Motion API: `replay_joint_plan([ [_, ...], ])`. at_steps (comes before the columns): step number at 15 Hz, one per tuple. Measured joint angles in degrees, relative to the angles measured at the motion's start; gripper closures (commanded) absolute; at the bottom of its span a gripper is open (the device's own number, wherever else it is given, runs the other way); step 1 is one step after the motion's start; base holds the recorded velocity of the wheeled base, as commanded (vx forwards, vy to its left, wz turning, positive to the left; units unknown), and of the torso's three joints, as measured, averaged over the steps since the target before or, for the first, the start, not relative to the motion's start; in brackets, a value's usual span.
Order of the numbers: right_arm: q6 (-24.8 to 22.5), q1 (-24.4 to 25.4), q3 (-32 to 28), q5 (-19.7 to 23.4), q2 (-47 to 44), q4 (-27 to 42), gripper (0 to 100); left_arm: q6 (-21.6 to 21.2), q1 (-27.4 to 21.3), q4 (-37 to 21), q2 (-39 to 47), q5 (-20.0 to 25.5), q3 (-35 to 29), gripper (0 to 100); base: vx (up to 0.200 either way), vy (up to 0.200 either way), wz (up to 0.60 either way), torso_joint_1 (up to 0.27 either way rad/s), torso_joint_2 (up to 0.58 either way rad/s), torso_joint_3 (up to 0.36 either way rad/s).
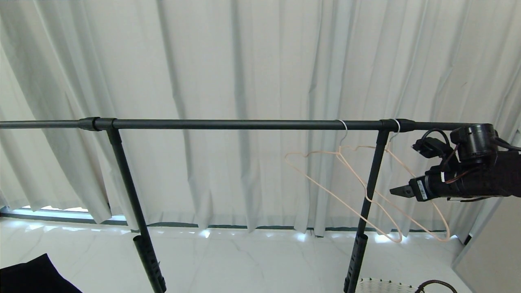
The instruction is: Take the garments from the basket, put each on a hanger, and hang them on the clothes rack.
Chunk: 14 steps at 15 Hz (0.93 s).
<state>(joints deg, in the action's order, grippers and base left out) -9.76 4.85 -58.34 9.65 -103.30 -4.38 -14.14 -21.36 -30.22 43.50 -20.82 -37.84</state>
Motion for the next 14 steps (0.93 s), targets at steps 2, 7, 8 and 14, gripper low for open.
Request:
replay_joint_plan([
  [2, 0.0, 0.0, -0.2, 0.3, -0.1, 0.0, 100, 0.0, 0.0, 0.0, 0.0, 0.0, 0.0, 100, 0.000, 0.000, 0.00, 0.000, 0.00, 0.000],
  [7, 1.0, 0.0, 0.0, 0.4, 1.2, -0.8, 100, 0.1, 0.0, 0.0, -0.1, 0.0, 0.0, 100, 0.000, 0.000, 0.00, 0.000, 0.00, 0.000],
  [8, 1.6, 0.0, 0.0, 0.4, 1.9, -0.8, 100, 0.1, 0.0, 0.0, -0.1, 0.1, 0.0, 100, 0.000, 0.000, 0.00, 0.000, 0.00, 0.000],
  [14, 3.6, 0.0, 2.8, 0.3, 8.0, -0.8, 100, 0.1, 0.0, 0.0, -1.9, 0.1, 1.2, 100, 0.000, 0.000, 0.00, 0.000, 0.00, 0.000],
])
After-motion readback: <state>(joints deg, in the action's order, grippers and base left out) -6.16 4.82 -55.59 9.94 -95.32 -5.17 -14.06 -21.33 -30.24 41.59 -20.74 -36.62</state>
